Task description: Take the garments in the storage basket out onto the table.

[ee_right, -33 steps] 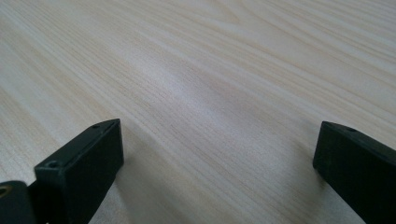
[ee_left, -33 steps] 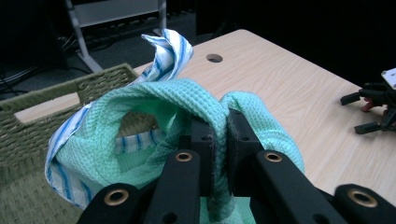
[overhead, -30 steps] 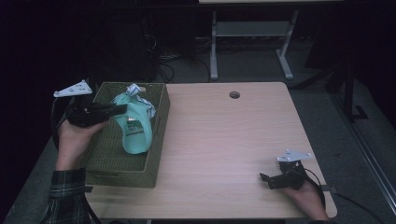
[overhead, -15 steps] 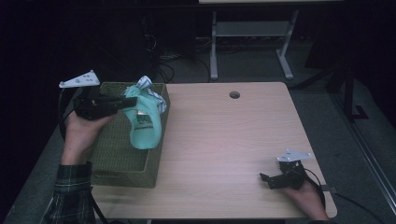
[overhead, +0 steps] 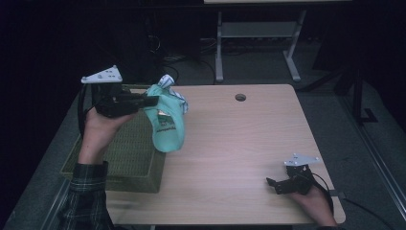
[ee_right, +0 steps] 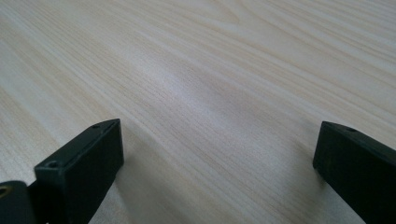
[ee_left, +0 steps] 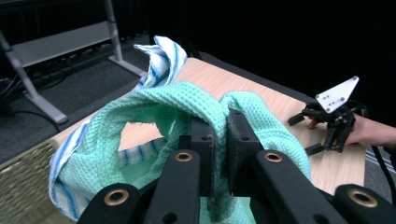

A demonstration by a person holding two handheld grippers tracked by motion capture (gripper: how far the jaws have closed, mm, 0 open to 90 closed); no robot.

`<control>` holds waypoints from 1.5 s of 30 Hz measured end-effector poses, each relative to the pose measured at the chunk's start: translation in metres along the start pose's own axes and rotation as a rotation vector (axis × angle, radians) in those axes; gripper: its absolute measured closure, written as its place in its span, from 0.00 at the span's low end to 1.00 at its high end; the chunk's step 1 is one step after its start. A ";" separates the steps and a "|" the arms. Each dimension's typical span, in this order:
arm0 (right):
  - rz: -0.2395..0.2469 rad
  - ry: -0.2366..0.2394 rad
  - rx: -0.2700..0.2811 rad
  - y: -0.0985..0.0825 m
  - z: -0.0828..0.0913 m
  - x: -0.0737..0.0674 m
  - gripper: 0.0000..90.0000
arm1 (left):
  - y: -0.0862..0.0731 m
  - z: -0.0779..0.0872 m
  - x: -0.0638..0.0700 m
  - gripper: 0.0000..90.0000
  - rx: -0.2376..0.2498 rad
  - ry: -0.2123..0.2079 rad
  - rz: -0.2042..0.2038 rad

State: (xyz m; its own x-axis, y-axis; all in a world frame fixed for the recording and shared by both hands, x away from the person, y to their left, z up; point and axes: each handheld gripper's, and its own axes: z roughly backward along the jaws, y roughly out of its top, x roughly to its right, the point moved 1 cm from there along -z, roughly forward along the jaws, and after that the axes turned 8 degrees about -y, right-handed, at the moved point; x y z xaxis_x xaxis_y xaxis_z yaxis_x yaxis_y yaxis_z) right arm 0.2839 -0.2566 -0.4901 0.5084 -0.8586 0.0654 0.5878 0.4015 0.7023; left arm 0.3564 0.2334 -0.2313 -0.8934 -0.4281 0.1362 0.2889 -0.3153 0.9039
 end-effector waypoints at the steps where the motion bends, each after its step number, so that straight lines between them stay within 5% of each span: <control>1: 0.000 0.000 0.000 0.000 0.000 0.000 0.02 | 0.001 -0.003 0.001 0.92 0.000 -0.007 -0.003; 19: 0.001 0.000 0.000 0.000 0.000 0.000 0.02 | 0.005 -0.065 0.020 0.92 -0.050 -0.114 -0.046; 30: 0.001 0.000 0.000 0.000 0.000 0.000 0.02 | -0.009 -0.108 0.030 0.92 -0.102 -0.178 -0.045; 45: -0.002 0.001 0.000 0.000 0.000 0.000 0.02 | -0.029 -0.145 0.037 0.92 -0.154 -0.216 -0.054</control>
State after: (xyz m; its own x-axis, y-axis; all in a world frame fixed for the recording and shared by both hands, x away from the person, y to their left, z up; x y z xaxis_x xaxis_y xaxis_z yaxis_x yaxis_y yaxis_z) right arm 0.2838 -0.2565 -0.4901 0.5076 -0.8592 0.0636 0.5890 0.3999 0.7023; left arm 0.3651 0.1043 -0.3111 -0.9568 -0.2219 0.1879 0.2731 -0.4645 0.8424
